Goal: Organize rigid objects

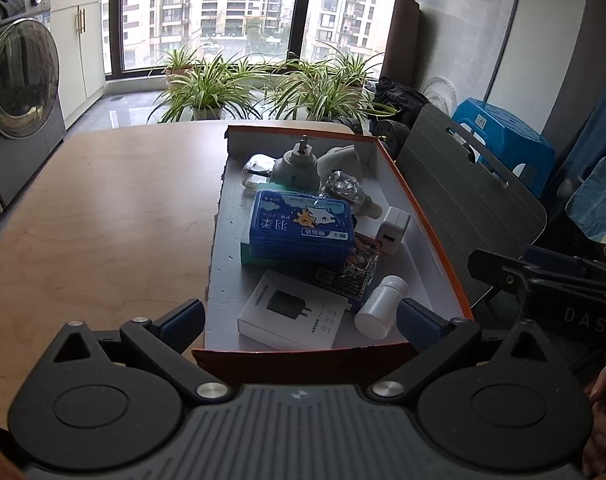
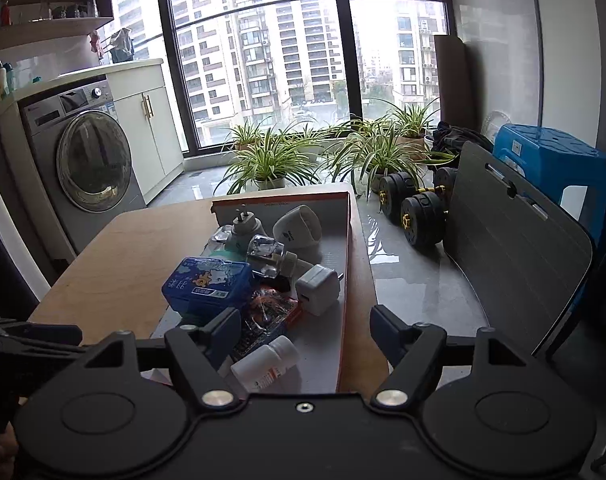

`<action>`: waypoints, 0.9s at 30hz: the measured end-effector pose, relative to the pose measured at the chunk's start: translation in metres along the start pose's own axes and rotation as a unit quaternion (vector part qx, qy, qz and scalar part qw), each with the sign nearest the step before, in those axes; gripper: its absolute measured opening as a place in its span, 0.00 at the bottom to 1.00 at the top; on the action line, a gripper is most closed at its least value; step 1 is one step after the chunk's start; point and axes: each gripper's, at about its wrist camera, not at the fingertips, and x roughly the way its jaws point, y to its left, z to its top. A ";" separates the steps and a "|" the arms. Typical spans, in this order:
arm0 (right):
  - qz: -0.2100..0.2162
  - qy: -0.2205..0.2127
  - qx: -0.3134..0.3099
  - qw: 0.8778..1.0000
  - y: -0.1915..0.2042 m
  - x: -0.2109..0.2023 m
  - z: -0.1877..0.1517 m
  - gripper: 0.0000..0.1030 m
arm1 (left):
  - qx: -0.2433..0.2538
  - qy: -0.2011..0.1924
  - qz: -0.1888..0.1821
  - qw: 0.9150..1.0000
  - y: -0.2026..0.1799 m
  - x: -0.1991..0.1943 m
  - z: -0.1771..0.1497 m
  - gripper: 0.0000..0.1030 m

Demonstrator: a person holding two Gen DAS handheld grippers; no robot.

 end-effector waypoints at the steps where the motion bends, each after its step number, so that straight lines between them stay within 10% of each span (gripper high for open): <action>1: 0.001 0.003 -0.002 1.000 -0.001 -0.001 -0.002 0.83 | -0.002 0.004 0.008 1.000 0.000 0.001 -0.003 1.00; 27: -0.002 0.038 -0.028 0.999 -0.002 0.005 -0.022 0.85 | 0.021 0.019 0.061 0.998 -0.010 0.009 -0.027 1.00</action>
